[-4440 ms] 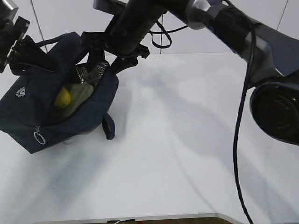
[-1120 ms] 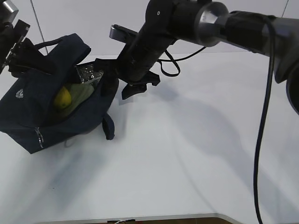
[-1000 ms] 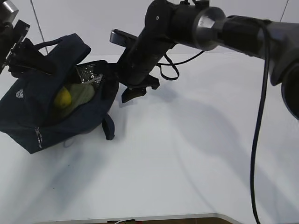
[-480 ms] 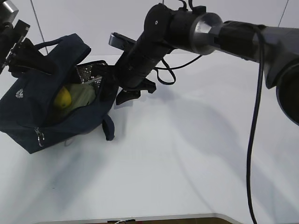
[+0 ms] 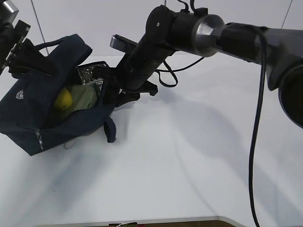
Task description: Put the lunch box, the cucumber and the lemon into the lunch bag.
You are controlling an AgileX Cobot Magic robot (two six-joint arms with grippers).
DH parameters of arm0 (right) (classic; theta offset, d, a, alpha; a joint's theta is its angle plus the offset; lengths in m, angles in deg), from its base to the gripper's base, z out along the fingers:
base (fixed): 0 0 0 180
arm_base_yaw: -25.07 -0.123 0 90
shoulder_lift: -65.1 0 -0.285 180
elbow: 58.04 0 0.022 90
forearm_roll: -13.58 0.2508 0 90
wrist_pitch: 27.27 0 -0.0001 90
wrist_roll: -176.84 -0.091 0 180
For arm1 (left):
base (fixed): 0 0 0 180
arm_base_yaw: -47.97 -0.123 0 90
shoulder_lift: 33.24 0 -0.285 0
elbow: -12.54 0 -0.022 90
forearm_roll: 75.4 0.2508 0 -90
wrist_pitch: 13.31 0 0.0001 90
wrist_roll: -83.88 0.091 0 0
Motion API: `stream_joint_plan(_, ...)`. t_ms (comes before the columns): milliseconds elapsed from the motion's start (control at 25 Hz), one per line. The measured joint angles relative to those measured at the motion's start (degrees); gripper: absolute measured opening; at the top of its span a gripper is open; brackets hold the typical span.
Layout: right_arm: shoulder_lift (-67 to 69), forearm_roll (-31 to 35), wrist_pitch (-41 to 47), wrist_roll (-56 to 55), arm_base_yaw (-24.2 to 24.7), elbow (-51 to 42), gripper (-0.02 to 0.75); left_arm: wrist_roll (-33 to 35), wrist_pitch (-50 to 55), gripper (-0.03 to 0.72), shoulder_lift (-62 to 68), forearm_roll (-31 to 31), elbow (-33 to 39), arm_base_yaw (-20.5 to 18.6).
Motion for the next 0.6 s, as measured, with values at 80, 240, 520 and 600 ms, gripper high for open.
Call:
stream_joint_plan(80,0.0,0.0,0.0,0.0,0.0,0.0,0.221,0.0,0.0,-0.015,0.0,0.0,0.0,0.0)
stream_joint_plan(240,0.0,0.0,0.0,0.1,0.0,0.0,0.087,0.0,0.0,-0.015,0.0,0.0,0.0,0.0)
stream_joint_plan(520,0.1,0.0,0.6,2.9,0.0,0.0,0.016,-1.6,0.0,-0.015,0.0,0.1,0.0,0.0)
stream_joint_plan(600,0.1,-0.1,1.5,4.5,0.0,0.0,0.016,-2.8,0.0,-0.015,0.0,1.1,0.0,0.0)
